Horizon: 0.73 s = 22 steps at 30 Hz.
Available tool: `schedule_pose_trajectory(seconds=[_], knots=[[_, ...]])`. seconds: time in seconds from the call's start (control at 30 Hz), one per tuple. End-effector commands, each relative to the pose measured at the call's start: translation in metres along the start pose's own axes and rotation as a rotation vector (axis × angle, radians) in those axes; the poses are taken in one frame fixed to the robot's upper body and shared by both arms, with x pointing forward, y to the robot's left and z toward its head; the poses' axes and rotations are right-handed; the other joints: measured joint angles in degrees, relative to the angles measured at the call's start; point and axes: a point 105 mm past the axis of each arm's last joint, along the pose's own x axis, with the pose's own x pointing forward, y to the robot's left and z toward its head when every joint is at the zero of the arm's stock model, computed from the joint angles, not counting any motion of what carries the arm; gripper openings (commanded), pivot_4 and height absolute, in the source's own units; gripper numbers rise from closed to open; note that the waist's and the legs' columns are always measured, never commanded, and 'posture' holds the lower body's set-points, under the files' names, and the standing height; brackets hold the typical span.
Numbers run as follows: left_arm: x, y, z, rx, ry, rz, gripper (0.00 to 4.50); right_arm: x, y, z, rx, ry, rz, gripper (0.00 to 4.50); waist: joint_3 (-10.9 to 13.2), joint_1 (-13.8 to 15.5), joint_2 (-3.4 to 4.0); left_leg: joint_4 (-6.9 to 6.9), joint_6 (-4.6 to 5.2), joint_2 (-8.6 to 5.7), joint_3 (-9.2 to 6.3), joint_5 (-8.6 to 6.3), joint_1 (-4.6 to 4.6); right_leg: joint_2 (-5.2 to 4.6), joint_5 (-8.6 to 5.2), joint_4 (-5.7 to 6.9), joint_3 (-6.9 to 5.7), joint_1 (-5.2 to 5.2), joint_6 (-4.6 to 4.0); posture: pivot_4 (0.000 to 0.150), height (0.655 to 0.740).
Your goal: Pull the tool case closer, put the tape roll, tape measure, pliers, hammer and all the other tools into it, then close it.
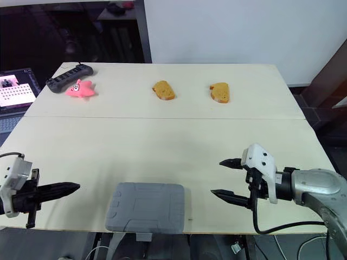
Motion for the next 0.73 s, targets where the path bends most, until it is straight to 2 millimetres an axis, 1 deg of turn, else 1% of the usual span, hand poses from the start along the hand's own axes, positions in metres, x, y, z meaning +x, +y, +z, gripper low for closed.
schedule_pose_trajectory(seconds=[0.03,0.13,0.27,0.33,0.57,0.73], knots=[[-0.002,0.001,0.009,0.027,-0.009,0.014,0.0,0.002,0.005,0.001,-0.088,-0.006,0.016,4.45,0.0,0.0,0.0,0.03,-0.01,0.0,0.0,0.0,0.02,0.0,0.01,0.0,0.01,0.03,-0.03,0.15,0.74],[-0.001,0.003,0.011,0.034,-0.009,0.01,0.0,0.005,0.006,0.0,-0.089,-0.024,0.017,4.45,0.0,0.0,0.0,0.16,-0.02,0.0,0.02,0.01,0.03,0.0,-0.01,0.02,0.02,0.07,-0.21,0.15,0.74],[-0.001,0.003,0.014,0.038,-0.017,0.001,0.0,0.007,0.01,-0.003,-0.085,-0.022,0.033,4.45,0.0,0.1,0.0,0.22,-0.02,0.0,0.02,0.01,0.03,0.0,0.0,0.03,0.02,0.13,-0.2,0.15,0.74],[-0.002,0.002,0.013,0.038,-0.013,-0.001,0.0,0.007,0.01,-0.004,-0.088,-0.021,0.032,4.45,0.0,0.0,0.0,0.23,-0.02,0.0,0.02,0.01,0.02,0.0,0.07,0.03,0.02,0.13,-0.06,0.15,0.74],[-0.001,0.002,0.017,0.047,-0.019,-0.004,0.0,0.01,0.01,0.0,-0.091,-0.043,0.037,4.45,0.0,0.0,0.0,0.26,-0.02,0.0,0.01,0.01,0.05,0.01,0.08,0.05,0.02,0.15,-0.06,0.15,0.74],[0.002,0.008,0.018,0.119,-0.001,0.022,0.0,0.013,0.009,-0.002,-0.089,-0.041,0.031,4.45,0.0,0.1,0.0,0.31,-0.02,0.0,0.01,0.01,0.05,0.0,0.09,0.07,0.02,0.19,-0.04,0.15,0.74]])
